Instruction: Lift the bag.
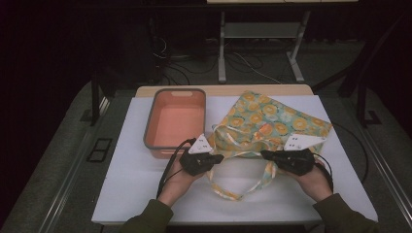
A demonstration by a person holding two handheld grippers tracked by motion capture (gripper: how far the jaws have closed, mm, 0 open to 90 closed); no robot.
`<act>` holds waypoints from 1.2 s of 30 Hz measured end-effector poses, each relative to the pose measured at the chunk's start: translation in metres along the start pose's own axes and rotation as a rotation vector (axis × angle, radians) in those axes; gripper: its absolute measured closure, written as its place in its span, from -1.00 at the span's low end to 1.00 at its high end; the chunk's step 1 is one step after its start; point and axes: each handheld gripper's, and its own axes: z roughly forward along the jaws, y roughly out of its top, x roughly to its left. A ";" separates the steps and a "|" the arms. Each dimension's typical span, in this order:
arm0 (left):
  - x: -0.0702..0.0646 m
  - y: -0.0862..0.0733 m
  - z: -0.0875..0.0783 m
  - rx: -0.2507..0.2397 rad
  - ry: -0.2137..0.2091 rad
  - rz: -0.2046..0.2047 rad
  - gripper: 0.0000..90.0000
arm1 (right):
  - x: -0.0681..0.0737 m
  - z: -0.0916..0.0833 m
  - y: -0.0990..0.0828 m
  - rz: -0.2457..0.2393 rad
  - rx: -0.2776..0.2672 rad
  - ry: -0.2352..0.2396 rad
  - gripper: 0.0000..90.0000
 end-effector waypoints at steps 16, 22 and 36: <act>0.009 0.035 -0.027 -0.171 0.041 -0.007 0.98 | -0.005 -0.021 0.037 -0.009 -0.172 -0.026 1.00; 0.009 0.054 -0.037 -0.232 0.046 0.011 0.98 | -0.006 -0.038 0.054 -0.015 -0.256 -0.032 1.00; 0.015 0.067 -0.037 -0.231 0.055 0.015 0.98 | -0.020 -0.048 0.068 -0.007 -0.324 -0.079 1.00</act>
